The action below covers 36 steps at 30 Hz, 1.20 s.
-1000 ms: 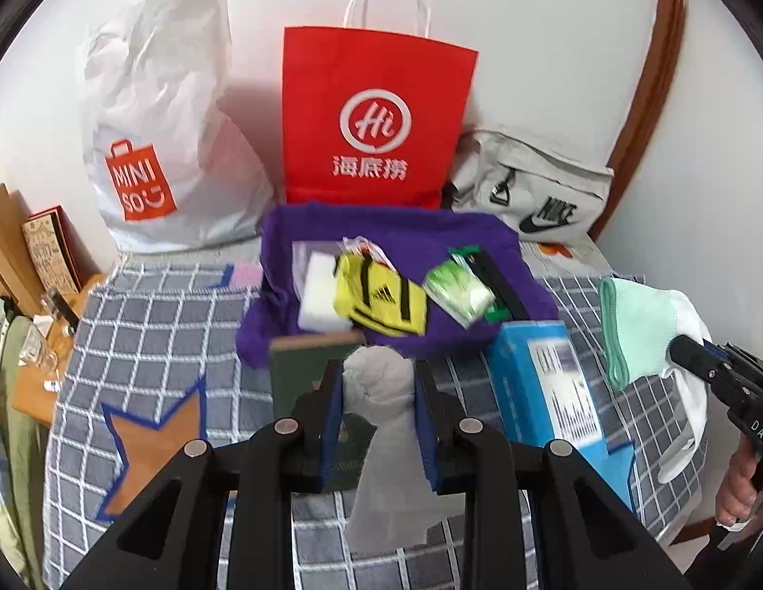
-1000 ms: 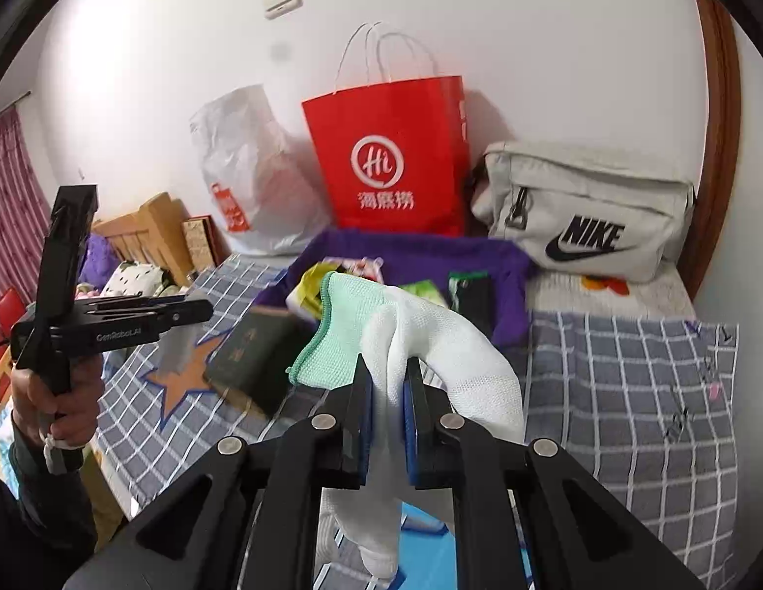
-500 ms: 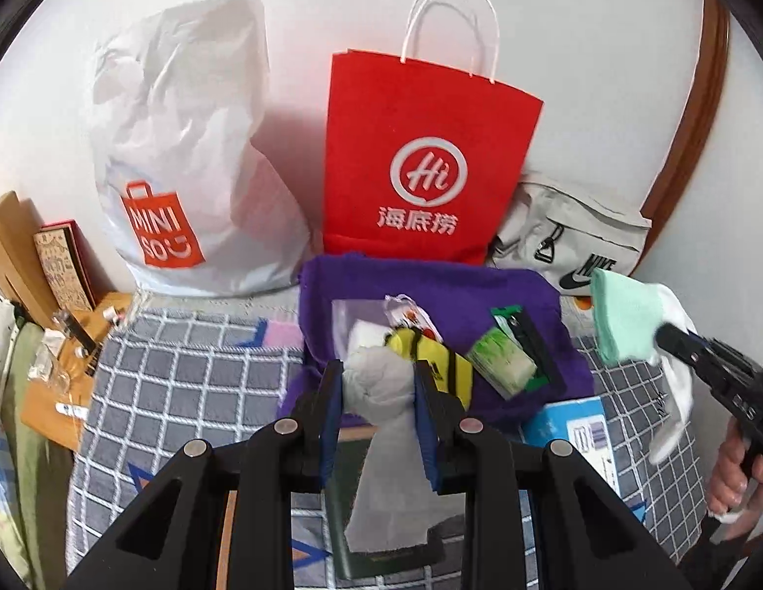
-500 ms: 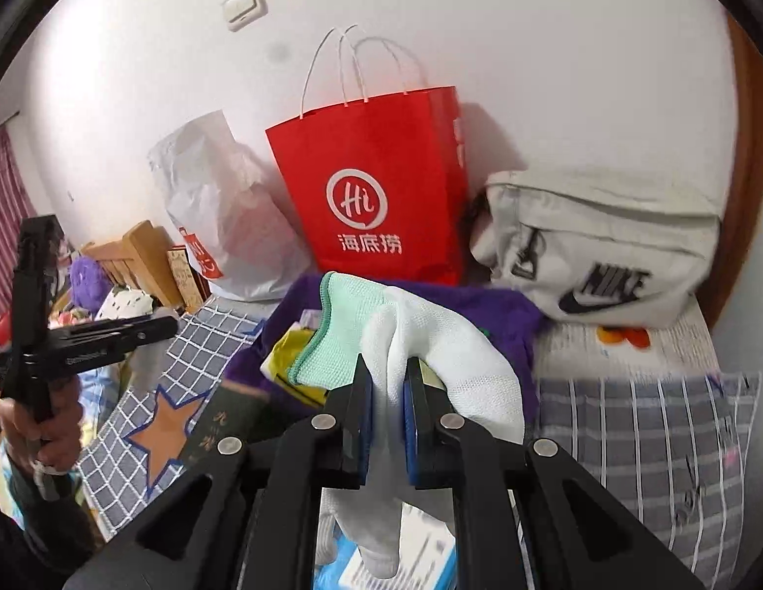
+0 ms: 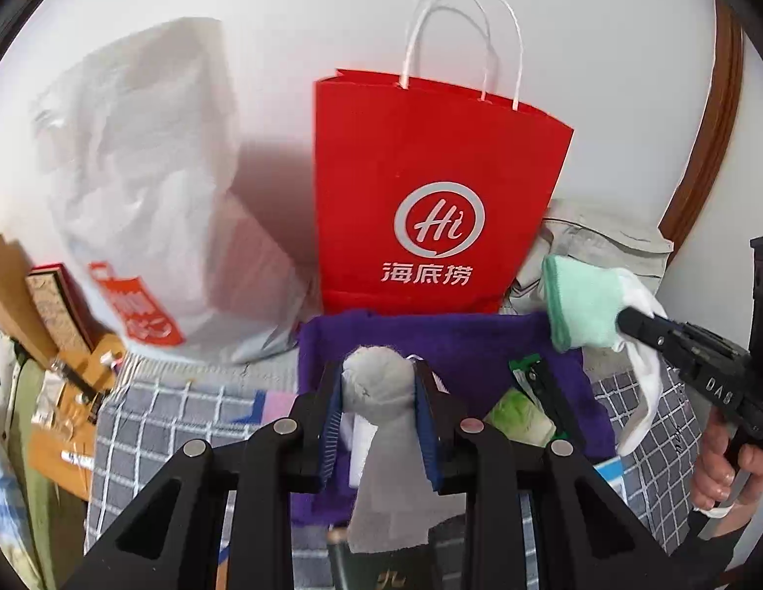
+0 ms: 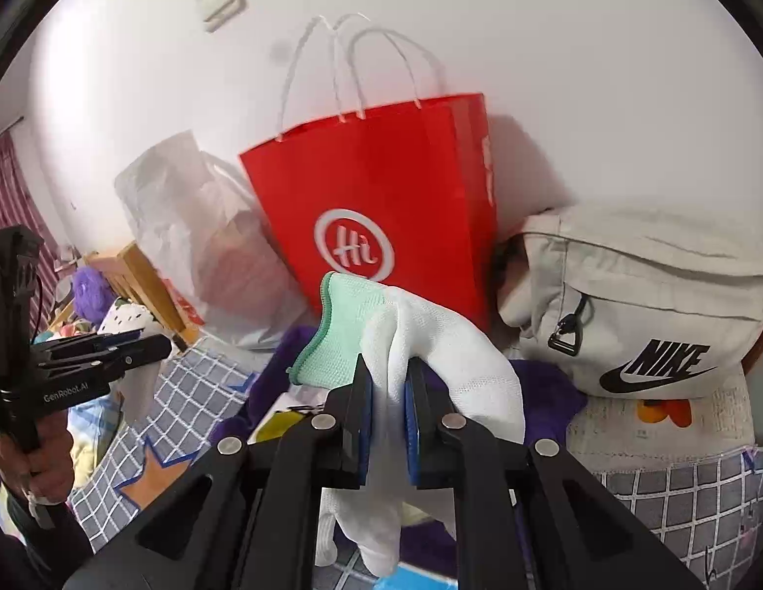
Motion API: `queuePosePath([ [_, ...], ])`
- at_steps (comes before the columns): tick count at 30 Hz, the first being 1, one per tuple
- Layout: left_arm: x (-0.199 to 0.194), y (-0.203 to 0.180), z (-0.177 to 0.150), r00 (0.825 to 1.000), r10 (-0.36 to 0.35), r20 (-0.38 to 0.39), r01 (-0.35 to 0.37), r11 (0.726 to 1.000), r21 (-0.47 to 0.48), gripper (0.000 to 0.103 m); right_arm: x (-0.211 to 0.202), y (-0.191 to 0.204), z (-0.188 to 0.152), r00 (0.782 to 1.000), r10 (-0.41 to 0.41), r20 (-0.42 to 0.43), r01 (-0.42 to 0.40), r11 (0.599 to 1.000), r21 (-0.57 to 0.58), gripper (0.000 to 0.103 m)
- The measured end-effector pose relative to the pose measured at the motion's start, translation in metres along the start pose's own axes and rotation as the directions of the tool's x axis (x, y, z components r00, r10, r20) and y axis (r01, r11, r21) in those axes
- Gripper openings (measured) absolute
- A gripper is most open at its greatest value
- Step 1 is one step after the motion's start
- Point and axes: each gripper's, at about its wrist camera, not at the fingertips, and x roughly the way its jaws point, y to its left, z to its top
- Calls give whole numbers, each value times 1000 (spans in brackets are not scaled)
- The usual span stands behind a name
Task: Organize soft objects
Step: 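Carry the glove with the right tool while the left tool carries the tissue to the towel, then lower both tools onto the towel and open them to release glove and tissue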
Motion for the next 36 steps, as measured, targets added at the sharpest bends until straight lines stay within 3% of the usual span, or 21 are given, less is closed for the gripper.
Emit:
queuePosePath([
  [6,51,-6,5,998,-22,-63,21,1000,-22,27,36,-18,-5,996,-6,-92,6,1000,-1,12],
  [14,90,4,-6,991,-55,-123,50,998,-42,27,86,-36,-21,973,-1,-232,7,1000,22,12],
  [29,122,16,-6,976,-171,-136,155,980,-125,28,123,-46,-37,952,3,-306,16,998,62,13],
  [36,129,10,-5,975,-175,-135,159,980,-120,28,132,-43,-42,947,11,-320,10,998,63,15],
])
